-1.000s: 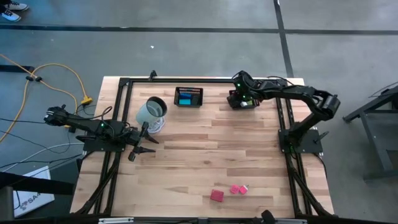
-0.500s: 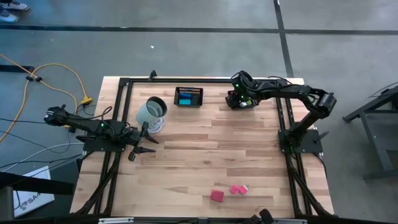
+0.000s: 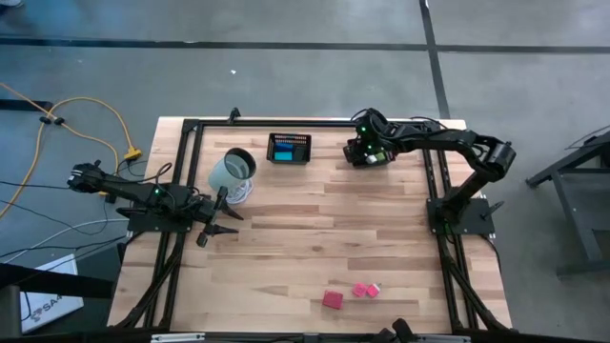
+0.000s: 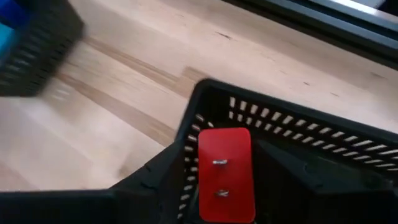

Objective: Pick & Place Office items
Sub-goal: Put the red charger adapter into the right black bin, then put the pink charger adapter into the right black bin

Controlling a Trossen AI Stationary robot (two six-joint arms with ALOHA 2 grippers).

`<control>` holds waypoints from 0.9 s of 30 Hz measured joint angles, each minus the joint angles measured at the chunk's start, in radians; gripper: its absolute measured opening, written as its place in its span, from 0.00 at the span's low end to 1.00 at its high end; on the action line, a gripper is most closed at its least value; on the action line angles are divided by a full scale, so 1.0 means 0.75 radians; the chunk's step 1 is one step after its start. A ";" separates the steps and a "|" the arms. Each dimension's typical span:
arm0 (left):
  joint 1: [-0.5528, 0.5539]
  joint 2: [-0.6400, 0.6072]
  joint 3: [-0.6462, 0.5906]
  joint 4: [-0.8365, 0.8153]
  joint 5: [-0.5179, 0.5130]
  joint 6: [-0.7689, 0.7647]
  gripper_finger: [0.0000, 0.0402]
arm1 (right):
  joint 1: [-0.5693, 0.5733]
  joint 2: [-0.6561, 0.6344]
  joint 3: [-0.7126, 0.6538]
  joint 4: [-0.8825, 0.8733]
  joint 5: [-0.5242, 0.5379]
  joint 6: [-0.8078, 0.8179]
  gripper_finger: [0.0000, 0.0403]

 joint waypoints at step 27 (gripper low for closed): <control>0.000 0.000 0.000 0.000 0.000 0.000 0.45 | -0.047 -0.100 0.000 -0.023 -0.024 -0.070 0.43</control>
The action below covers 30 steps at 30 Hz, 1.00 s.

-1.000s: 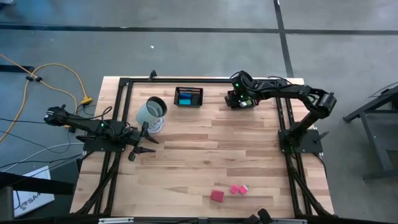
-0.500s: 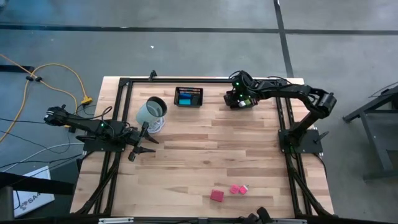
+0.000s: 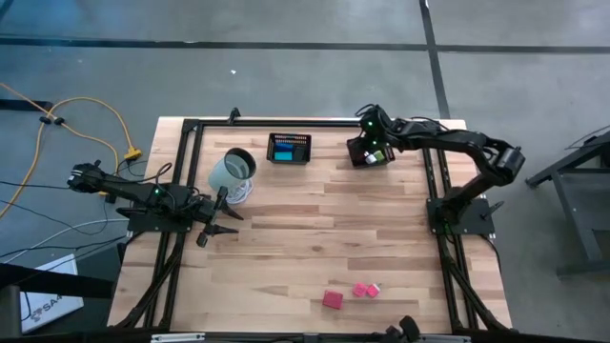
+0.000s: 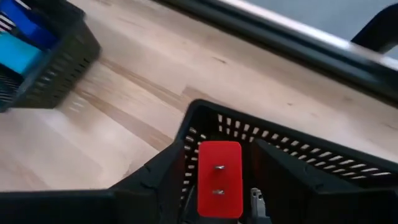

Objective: Pick & Place Office items
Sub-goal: Put the pink charger adapter into the right black bin

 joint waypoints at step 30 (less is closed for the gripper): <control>0.000 0.000 0.000 0.000 0.000 0.000 0.45 | 0.555 -0.234 0.000 -0.142 -0.501 -0.475 0.43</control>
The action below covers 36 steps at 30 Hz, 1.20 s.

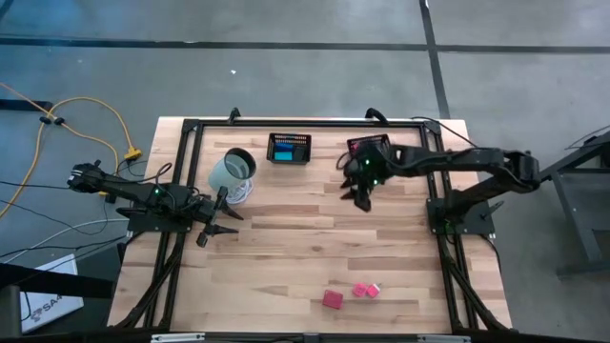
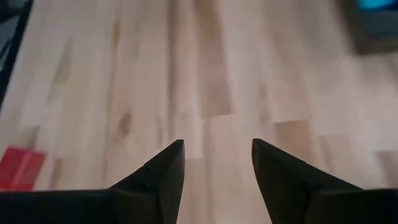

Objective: Pick & Place Office items
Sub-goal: Put the pink charger adapter into the right black bin

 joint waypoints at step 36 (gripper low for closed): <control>0.000 0.000 0.000 0.000 0.000 0.000 0.45 | 0.904 0.023 0.000 -0.159 0.282 0.212 0.43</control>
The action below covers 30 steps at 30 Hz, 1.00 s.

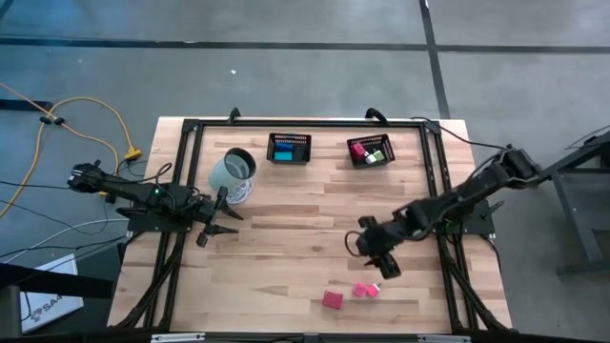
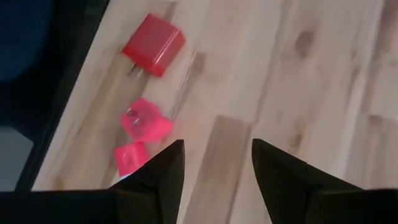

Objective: Pick & Place Office items
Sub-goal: Put the pink charger adapter into the right black bin

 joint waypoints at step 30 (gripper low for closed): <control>0.000 0.000 0.000 0.000 0.000 0.000 0.45 | 0.531 0.202 0.000 0.054 0.290 0.310 0.56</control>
